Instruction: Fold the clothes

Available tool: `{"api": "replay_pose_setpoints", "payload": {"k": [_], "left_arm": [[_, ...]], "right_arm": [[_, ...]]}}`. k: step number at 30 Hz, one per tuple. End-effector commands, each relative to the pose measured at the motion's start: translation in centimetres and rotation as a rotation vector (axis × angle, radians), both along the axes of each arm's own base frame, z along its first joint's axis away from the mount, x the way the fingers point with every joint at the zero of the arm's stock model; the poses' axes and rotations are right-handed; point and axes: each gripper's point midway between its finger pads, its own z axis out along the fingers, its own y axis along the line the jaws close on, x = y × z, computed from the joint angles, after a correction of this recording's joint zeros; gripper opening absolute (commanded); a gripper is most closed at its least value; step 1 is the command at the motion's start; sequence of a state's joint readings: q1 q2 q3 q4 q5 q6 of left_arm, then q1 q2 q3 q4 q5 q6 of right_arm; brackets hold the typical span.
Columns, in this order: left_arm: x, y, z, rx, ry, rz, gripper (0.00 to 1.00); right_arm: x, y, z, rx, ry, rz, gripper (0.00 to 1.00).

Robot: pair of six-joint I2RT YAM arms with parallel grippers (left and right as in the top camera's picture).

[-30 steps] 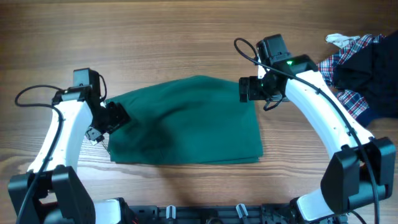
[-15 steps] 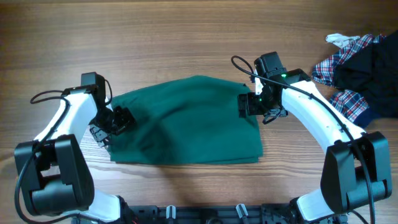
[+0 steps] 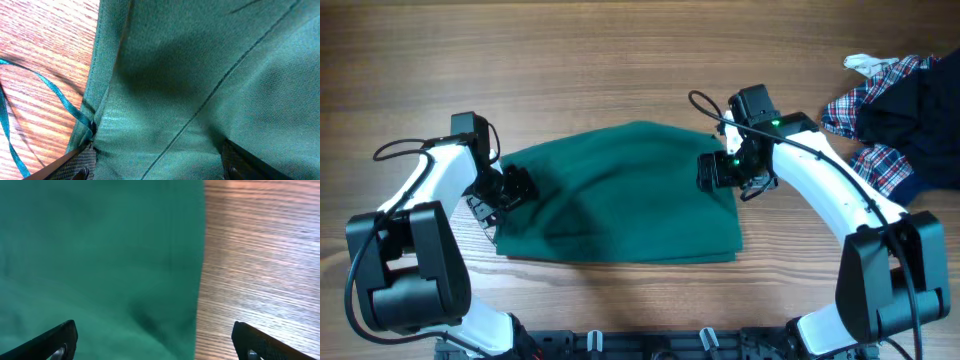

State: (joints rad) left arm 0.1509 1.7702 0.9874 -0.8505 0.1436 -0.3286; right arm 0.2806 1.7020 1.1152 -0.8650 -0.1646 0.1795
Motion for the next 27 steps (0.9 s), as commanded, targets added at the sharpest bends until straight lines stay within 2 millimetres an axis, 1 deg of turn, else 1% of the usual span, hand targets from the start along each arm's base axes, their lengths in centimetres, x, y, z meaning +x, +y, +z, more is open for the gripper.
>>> {"api": "replay_pose_setpoints", "payload": {"k": [1,4,6,8,10,12,13,15,17,18,20,22,23,24,25,27], "left_arm": [[0.0,-1.3,-2.5,-0.074,0.017,-0.024,0.84],[0.0,-1.3,-2.5,-0.074,0.017,-0.025,0.89],[0.1,-1.3,-2.4,-0.074,0.011,-0.032,0.95],[0.8,-1.2,-1.8,-0.070,-0.012,-0.033,0.99],[2.1,-1.0,-0.3,-0.060,-0.073,-0.035,0.99],[3.2,-0.8,1.4,-0.051,-0.134,-0.037,1.00],[3.6,-0.8,2.2,-0.046,-0.160,-0.038,0.99],[3.8,-0.7,3.4,-0.040,-0.197,-0.039,1.00],[3.8,-0.7,3.9,-0.038,-0.207,-0.039,0.99],[3.7,-0.7,3.9,-0.039,-0.202,-0.039,1.00],[3.6,-0.7,3.9,-0.039,-0.200,-0.039,1.00],[3.7,-0.7,3.9,-0.039,-0.201,-0.039,1.00],[3.6,-0.7,3.9,-0.039,-0.199,-0.039,1.00],[3.6,-0.8,3.9,-0.039,-0.198,-0.039,1.00],[3.6,-0.8,3.9,-0.040,-0.197,-0.039,1.00],[3.5,-0.8,3.9,-0.040,-0.196,-0.039,1.00]], "right_arm": [[-1.9,0.2,-1.7,0.018,0.059,0.028,1.00],[-2.8,0.3,-2.7,0.036,0.079,0.030,1.00],[-2.9,1.3,-2.8,0.097,0.074,0.062,1.00],[-3.6,2.2,-3.4,0.160,0.083,0.070,1.00],[-4.4,2.0,-4.0,0.156,0.106,0.068,1.00],[-4.6,2.2,-4.2,0.170,0.122,0.065,1.00],[-4.8,2.6,-4.3,0.192,0.137,0.066,1.00],[-5.2,2.6,-5.7,0.188,0.180,0.061,1.00],[-5.9,2.8,-7.1,0.201,0.241,0.055,0.99],[-6.2,2.8,-7.6,0.199,0.259,0.052,0.96],[-6.2,2.8,-7.7,0.202,0.265,0.050,0.91],[-6.3,3.1,-7.6,0.217,0.274,0.033,0.80],[-6.3,3.1,-7.6,0.216,0.277,0.024,0.69],[-6.3,3.1,-7.6,0.215,0.278,0.020,0.52],[-6.2,2.6,-7.8,0.183,0.281,-0.017,0.31],[-6.0,1.5,-8.2,0.107,0.280,-0.087,0.23]]}}
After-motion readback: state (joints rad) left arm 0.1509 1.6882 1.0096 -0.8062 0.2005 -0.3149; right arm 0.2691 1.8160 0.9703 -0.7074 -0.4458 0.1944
